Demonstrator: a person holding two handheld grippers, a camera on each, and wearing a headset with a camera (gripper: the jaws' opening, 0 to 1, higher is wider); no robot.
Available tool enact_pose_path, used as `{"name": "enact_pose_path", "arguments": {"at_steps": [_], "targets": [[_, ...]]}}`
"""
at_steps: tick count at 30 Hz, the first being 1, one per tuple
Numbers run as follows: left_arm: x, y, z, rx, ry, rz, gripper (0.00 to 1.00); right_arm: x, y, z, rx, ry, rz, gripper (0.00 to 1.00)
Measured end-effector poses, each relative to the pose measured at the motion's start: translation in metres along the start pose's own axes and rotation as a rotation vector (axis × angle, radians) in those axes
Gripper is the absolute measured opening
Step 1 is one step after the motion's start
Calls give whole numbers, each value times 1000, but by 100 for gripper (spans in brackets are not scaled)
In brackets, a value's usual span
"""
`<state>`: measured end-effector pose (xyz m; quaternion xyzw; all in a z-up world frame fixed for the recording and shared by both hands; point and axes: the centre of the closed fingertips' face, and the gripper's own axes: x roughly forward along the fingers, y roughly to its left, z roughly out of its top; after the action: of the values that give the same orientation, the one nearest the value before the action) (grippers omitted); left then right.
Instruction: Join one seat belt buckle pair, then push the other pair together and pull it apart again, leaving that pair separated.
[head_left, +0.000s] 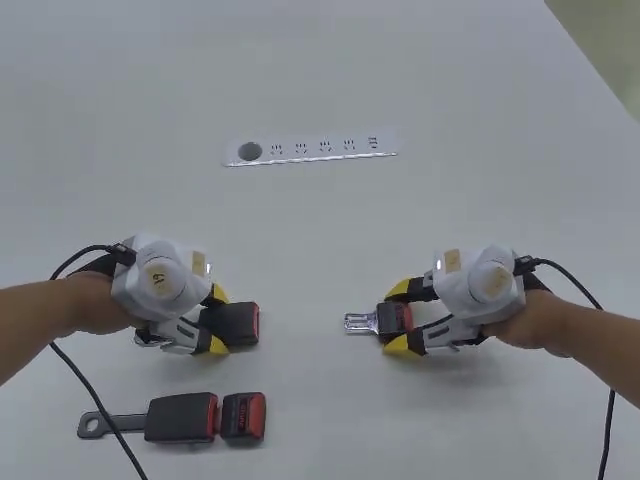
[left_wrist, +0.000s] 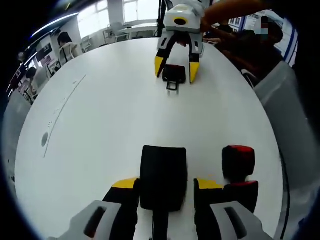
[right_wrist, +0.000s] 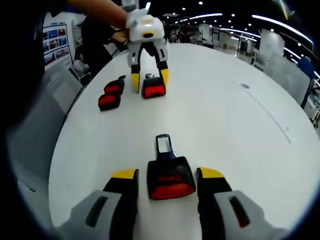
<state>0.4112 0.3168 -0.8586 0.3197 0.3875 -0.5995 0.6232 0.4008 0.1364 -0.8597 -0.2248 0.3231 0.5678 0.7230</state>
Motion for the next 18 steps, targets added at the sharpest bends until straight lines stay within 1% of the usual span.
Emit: {"name": "enact_pose_path", "arguments": {"at_steps": [1,2,3,4,5,6,7,8,9,10,12,13,14,15,16,17,18], "targets": [[0,2,3,-24,-16,20,53,-1,0,2,16,-15,-11,52],[-2,2,5,-35,-28,25,58,-2,-4,5,44,-28,-42,55],[-6,4,10,-65,-59,42,59,-3,-4,5,44,-28,-44,58],[-10,5,12,-84,-75,54,59,-5,-7,7,58,-36,-68,61],[-15,7,17,-106,-102,72,60,-7,-9,8,63,-40,-87,63],[-19,9,18,-123,-115,87,61,-11,-14,10,63,-45,-127,65],[-24,11,20,-155,-128,113,63,-13,-16,10,70,-46,-148,66],[-28,13,20,-178,-139,129,66,-17,-20,11,99,-58,-179,67],[-31,14,20,-198,-148,144,68,-18,-21,14,125,-78,-194,69],[-36,16,19,-228,-158,173,69,-22,-24,16,150,-97,-225,71],[-45,17,15,-285,-177,207,70,-29,-27,17,184,-110,-276,73],[-48,16,13,-308,-177,222,71,-31,-28,18,200,-118,-294,73],[-53,16,8,-339,-181,241,72,-34,-30,19,217,-129,-316,74],[-56,17,3,-364,-187,257,74,-38,-32,20,245,-150,-350,76],[-62,17,-4,-399,-192,280,75,-40,-33,21,266,-162,-368,78],[-65,18,-8,-422,-197,296,77,-44,-34,22,295,-179,-396,80],[-73,18,-10,-452,-217,320,79,-46,-34,22,313,-186,-412,80]]}}
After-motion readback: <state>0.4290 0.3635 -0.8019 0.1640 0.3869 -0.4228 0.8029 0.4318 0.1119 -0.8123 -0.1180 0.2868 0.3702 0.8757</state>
